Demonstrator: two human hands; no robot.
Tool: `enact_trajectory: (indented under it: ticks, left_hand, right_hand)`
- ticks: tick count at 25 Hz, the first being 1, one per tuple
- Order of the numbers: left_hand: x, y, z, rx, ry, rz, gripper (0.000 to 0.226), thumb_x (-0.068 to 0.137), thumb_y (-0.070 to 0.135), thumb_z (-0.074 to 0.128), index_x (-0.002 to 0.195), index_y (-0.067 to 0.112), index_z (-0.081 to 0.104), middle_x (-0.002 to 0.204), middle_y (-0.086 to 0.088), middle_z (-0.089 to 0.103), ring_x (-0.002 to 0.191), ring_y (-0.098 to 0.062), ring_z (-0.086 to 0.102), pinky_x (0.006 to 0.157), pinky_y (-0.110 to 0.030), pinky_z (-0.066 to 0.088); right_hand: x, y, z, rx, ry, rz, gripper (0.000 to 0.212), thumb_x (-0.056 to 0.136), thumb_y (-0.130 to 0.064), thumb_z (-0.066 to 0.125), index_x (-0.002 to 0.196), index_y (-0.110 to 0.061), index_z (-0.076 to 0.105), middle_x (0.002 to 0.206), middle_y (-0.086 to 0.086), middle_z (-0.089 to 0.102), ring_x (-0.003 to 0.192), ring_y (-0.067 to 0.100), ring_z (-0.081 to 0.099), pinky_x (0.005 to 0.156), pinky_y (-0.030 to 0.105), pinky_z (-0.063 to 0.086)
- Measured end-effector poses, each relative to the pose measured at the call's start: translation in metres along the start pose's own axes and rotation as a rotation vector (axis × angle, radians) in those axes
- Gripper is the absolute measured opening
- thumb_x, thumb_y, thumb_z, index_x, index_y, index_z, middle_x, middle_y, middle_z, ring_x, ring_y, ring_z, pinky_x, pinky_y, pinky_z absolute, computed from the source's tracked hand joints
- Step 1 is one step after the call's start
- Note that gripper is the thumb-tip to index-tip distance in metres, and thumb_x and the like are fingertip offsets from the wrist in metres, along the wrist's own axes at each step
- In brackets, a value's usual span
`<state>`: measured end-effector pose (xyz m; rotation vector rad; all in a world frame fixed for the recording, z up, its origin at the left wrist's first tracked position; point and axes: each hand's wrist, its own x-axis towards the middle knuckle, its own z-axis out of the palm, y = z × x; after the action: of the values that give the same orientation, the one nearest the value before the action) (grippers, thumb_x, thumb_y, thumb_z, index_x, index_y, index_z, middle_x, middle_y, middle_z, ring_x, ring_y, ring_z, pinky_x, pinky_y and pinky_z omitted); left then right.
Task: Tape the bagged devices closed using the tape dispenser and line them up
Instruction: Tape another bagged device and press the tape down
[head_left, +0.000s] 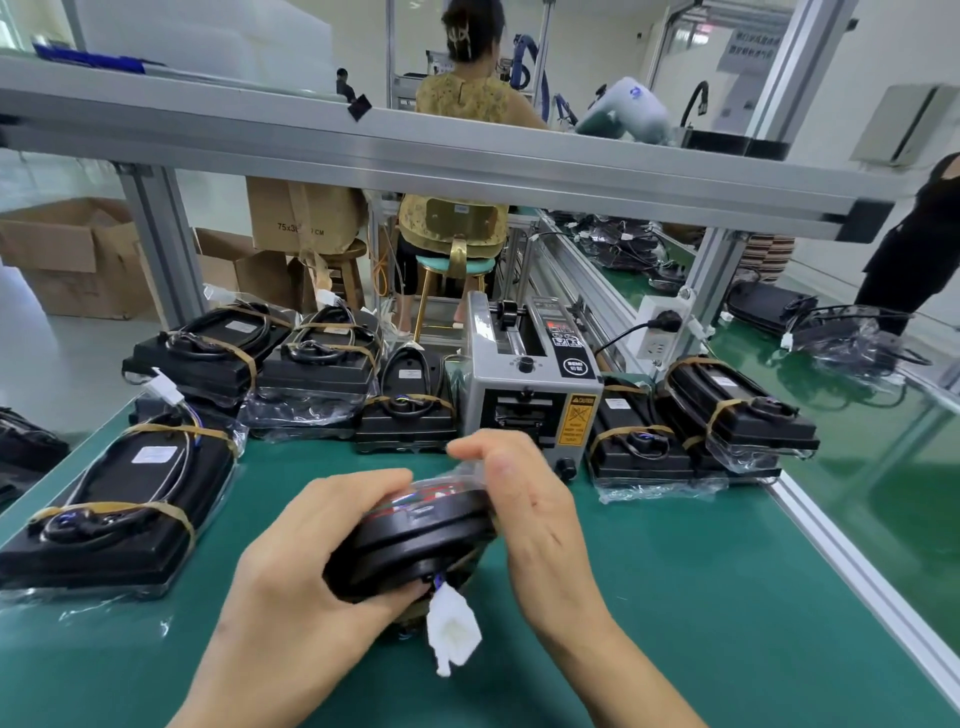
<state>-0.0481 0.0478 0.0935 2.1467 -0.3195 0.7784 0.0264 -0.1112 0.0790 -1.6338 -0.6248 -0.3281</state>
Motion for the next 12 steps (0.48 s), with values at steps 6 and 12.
enact_trajectory:
  ticks: [6,12]
  left_hand:
    - [-0.012,-0.001,0.013,0.159,0.268,0.005,0.048,0.055,0.017,0.079,0.100,0.003,0.070,0.099,-0.005,0.066,0.089,-0.019,0.058,0.087,-0.031,0.045]
    - [-0.012,0.004,0.020,0.027,0.262,-0.103,0.068,0.046,0.002,0.093,0.104,0.025,0.065,0.103,0.014,0.061,0.094,-0.016,0.059,0.089,-0.030,0.044]
  right_hand:
    - [0.021,0.038,-0.028,-0.030,0.357,0.465,0.018,0.094,-0.024,0.055,0.081,-0.023,0.067,0.073,-0.012,0.062,0.073,0.008,0.056,0.066,0.015,0.042]
    - [0.056,0.054,-0.032,-0.101,0.460,0.624,0.020,0.090,-0.024,0.061,0.071,-0.021,0.066,0.059,-0.010,0.058,0.057,0.010,0.050,0.055,0.022,0.039]
